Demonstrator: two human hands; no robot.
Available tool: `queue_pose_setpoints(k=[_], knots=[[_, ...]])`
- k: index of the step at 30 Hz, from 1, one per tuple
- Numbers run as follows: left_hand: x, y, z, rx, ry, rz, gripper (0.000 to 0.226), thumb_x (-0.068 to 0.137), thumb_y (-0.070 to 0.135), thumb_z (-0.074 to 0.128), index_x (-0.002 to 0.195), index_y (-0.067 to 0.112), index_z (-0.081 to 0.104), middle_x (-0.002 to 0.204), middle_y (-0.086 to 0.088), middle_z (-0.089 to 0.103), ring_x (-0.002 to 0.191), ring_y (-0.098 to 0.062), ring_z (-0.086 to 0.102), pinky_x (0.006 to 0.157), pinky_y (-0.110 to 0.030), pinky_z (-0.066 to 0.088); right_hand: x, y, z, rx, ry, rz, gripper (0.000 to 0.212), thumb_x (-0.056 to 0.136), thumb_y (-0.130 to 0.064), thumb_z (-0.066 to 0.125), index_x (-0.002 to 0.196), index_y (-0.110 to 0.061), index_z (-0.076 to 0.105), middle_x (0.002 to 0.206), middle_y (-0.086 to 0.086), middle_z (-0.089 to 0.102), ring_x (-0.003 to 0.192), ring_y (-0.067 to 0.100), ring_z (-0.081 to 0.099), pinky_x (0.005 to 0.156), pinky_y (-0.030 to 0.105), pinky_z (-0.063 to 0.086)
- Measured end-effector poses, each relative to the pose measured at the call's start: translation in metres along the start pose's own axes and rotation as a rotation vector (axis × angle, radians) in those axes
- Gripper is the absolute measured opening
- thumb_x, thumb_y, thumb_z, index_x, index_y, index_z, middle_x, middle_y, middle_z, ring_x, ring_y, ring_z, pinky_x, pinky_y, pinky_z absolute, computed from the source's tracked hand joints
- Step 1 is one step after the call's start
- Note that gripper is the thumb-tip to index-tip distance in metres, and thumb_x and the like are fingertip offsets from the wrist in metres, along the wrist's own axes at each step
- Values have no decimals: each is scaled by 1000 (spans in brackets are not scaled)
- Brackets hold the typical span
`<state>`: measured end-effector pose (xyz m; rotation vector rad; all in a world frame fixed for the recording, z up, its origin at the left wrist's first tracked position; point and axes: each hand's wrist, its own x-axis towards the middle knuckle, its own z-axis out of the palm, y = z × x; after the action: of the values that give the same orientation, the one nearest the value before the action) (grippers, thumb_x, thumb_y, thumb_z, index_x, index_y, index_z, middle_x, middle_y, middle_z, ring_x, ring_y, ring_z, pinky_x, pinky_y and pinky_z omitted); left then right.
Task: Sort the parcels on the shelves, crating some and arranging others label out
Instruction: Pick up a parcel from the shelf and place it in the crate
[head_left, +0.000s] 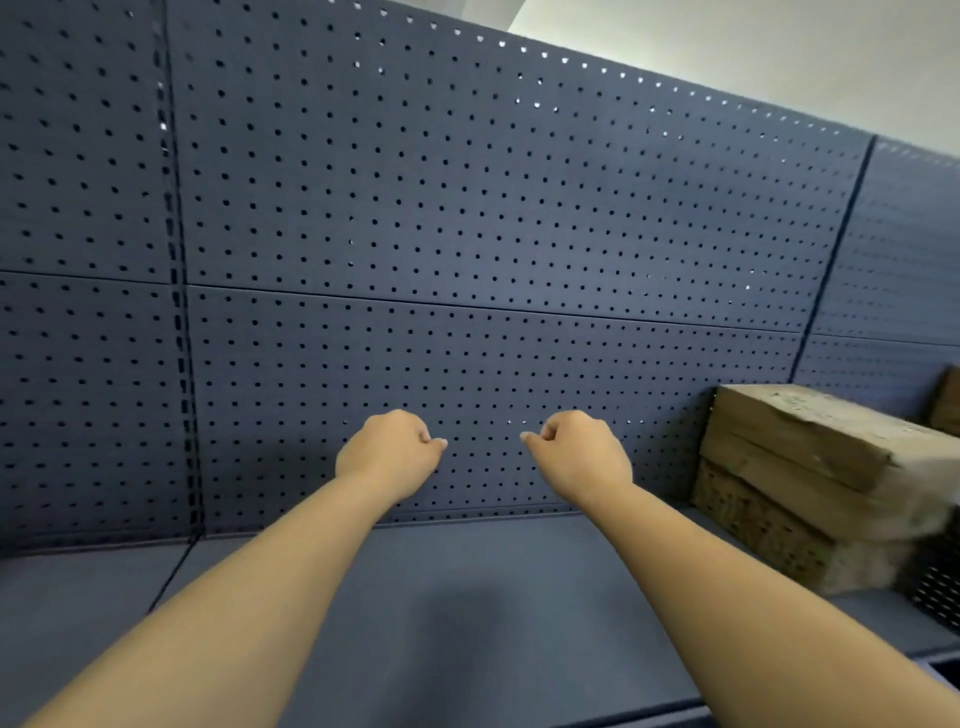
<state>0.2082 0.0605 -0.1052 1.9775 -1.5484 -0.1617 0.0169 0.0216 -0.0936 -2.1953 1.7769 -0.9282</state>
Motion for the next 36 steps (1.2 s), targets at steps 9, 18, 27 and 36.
queue_pose_setpoints(k=[9,18,27,36], knots=[[32,59,55,-49,-78,93,39,94,38,52,63,16,45,62,-4,52,53,-22,42,54,-25,38,23,73,-29,-33,87,130,35,92,-35,55,67,-13,47,63,5,53,58,22,46,57,27,40],[79,115,95,-89,-151,247,38,94,40,52,65,15,47,71,-2,68,56,-21,49,58,-28,44,44,117,-65,-100,186,237,33,93,-42,55,73,-16,59,79,2,68,78,25,63,65,31,49],[85,210,143,-136,-242,386,37,94,42,52,83,11,68,82,-8,73,71,-26,66,64,-32,53,62,184,-136,-141,351,283,20,93,-38,56,80,-22,58,80,-2,63,79,19,58,66,32,46],[74,314,205,-379,-346,323,34,92,54,49,94,22,59,90,4,61,80,-14,56,70,-32,48,92,279,-207,-222,412,309,37,90,-42,57,120,-20,57,122,5,56,113,27,50,85,37,45]])
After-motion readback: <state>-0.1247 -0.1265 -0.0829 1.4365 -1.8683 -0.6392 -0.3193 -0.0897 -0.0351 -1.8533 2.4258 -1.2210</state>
